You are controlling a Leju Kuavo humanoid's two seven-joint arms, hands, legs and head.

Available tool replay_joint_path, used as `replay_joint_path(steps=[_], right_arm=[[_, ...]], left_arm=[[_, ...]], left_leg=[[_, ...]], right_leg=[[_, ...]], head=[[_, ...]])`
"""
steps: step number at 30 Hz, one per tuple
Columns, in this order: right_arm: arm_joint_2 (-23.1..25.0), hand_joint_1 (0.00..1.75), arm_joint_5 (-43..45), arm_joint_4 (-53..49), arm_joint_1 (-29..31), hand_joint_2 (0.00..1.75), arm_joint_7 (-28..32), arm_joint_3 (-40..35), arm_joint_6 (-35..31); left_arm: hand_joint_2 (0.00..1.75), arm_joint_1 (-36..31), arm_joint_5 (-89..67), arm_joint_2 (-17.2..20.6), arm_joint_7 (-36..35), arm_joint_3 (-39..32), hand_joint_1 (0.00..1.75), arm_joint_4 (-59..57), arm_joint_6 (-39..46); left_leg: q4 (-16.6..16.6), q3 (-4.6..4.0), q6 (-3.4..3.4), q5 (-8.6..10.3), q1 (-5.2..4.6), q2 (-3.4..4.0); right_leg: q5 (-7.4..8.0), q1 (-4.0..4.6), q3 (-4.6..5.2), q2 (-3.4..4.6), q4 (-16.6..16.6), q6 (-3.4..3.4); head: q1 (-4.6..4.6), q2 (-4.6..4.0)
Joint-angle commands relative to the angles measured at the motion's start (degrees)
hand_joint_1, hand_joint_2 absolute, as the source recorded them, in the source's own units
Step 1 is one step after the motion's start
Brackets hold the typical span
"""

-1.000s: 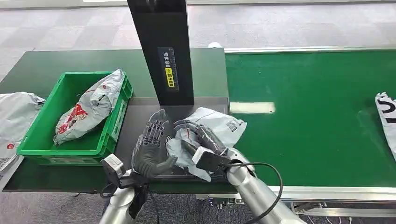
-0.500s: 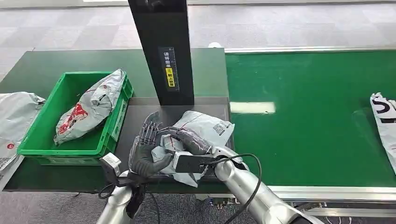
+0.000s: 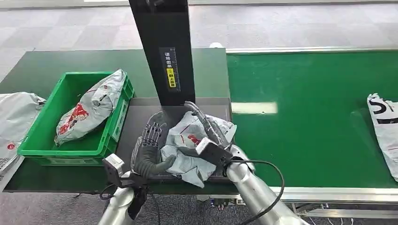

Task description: Moved the parcel from conveyor to table for the left to box.

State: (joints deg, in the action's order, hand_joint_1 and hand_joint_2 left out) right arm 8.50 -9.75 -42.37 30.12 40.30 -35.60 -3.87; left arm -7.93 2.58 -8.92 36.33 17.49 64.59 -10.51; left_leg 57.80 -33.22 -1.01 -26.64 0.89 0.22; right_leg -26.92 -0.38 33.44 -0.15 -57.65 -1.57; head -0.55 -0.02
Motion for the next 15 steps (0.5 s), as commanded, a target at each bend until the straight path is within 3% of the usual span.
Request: replay_joint_path(steps=[1, 5, 11, 12, 13, 15], right_arm=[[-4.2, 0.0, 1.0, -11.6, -4.5, 1.75, -0.3, 5.8, -2.0], [-5.4, 0.0, 1.7, -19.3, -9.3, 1.75, -0.3, 11.1, -3.9], [-5.8, 0.0, -0.3, -18.2, -10.8, 1.75, -0.5, 15.3, -3.1], [-6.1, 0.0, -3.6, -14.6, -9.4, 1.75, -5.7, 13.7, -2.1], [-5.8, 0.0, -5.8, -12.2, -8.5, 1.75, -6.5, 13.1, -2.9], [-7.0, 0.0, -15.2, -2.0, -4.0, 1.75, -17.9, 6.2, 4.6]], left_arm=[[1.75, 0.0, -0.2, 1.2, -0.5, 0.7, 0.0, -0.6, 0.5], [1.75, 1.2, -1.1, 1.9, -0.4, 0.5, 0.0, 0.1, 2.2], [1.75, 1.4, -6.7, 2.5, -0.8, 2.8, 0.0, 0.0, 4.5], [1.75, 1.2, -7.2, 2.2, -1.1, 2.9, 0.0, -0.3, 4.6], [1.75, 1.3, -7.7, 2.1, -1.1, 2.9, 0.0, -0.5, 4.9], [1.75, 1.0, -8.9, 1.7, -1.0, 3.0, 0.0, -1.7, 4.5]], left_leg=[[-0.1, 0.15, 0.08, 0.0, -0.02, -0.2], [-0.1, 0.16, 0.09, 0.0, 0.0, -0.19], [-0.1, 0.08, 0.08, 0.0, -0.01, -0.13], [-0.1, 0.12, 0.09, 0.0, -0.02, -0.16], [-0.1, 0.2, 0.12, 0.02, -0.02, -0.2], [-0.1, 0.16, 0.09, 0.0, -0.03, -0.04]], right_leg=[[-0.05, -0.02, -0.23, -0.18, 0.1, 0.08], [-0.03, 0.01, -0.25, -0.17, 0.1, 0.07], [-0.03, -0.01, -0.14, -0.13, 0.1, 0.06], [-0.04, -0.02, -0.2, -0.16, 0.1, 0.07], [-0.02, -0.01, -0.3, -0.19, 0.2, 0.1], [0.01, -0.02, -0.19, -0.03, 0.1, 0.07]], head=[[0.02, 0.0], [0.02, 0.0], [0.0, 0.0], [0.02, 0.0], [0.02, 0.0], [0.02, 0.0]])
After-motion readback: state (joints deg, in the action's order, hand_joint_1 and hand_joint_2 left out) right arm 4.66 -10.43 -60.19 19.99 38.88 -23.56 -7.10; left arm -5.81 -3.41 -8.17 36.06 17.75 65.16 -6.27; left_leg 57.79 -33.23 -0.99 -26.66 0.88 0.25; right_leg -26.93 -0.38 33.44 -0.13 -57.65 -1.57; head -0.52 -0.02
